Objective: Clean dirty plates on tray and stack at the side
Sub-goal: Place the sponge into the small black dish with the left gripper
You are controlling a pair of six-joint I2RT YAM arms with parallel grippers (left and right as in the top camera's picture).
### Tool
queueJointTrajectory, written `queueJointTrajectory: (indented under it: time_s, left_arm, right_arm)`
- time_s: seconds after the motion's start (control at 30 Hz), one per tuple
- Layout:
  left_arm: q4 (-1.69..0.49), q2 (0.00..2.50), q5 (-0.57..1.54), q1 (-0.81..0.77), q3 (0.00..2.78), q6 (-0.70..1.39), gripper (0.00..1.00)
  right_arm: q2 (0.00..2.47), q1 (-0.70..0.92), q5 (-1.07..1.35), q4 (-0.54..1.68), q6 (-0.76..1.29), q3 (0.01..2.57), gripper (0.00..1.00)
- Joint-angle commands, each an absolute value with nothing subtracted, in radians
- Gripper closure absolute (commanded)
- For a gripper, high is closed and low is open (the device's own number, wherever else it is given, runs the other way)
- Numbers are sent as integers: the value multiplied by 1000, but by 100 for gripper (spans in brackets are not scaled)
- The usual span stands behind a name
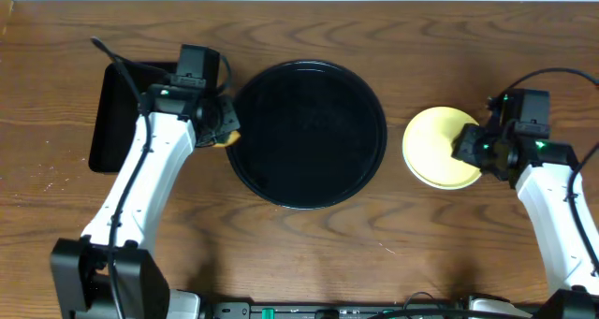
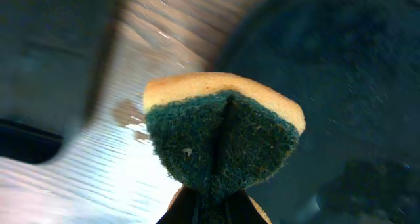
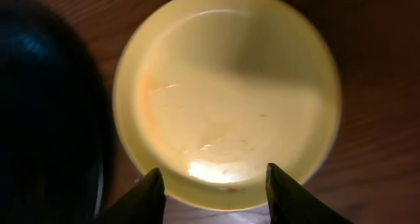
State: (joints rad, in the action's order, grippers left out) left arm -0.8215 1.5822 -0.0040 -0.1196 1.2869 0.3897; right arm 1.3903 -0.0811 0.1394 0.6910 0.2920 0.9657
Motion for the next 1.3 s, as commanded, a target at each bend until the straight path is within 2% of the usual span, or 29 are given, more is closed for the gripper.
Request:
queueJointTrajectory:
  time_s: [0.0,0.1,0.2,0.23,0.3,0.33,0.57,0.6,0.7,0.73,0.77,0.97,1.2,1.27]
  left_arm:
    - [-817,1556,-204,-64,1294,348,92]
    - [-794,1568,-314,-14,1293,347,92]
    - [-730,1584,-334,36,1285,326,92]
    - [-687,1594,-334,59,1277,299,90]
    - [-637,1612,-334,83,1271,265,78]
    - [-616,1625,-334,96,1271,250,77]
    - [-520,1722,-333,177,1271,221,73]
    - [-516,1732,-328,184,1271,222,70]
    - [-514,1744,-297,194,1271,222,50]
    - [-514,1744,-286,194,1271,222,37]
    - [-514,1740,-271,194,1272,222,30]
    - [-538,1635,-216,179,1276,222,26]
    - [-642,1370,-216,109,1275,222,25]
    - [-673,1306,-217,89,1275,222,25]
  right_arm:
    - [1387,-25,166,678,263,987,51]
    - [1387,33,166,651,264,987,49]
    - [1387,89,164,615,263,987,46]
    - [1387,109,161,601,264,986,46]
    - [1387,130,157,587,264,987,46]
    - [1387,137,153,585,264,987,45]
    - [1387,146,147,603,255,986,46]
    - [1387,146,146,607,252,986,46]
    - [1387,146,147,612,252,986,46]
    - [1387,146,147,611,252,986,46]
    - [1387,146,147,610,252,987,46]
    - [1376,145,147,626,236,1007,44]
    - [1291,144,146,654,219,1086,29]
    - [1253,144,146,652,219,1109,14]
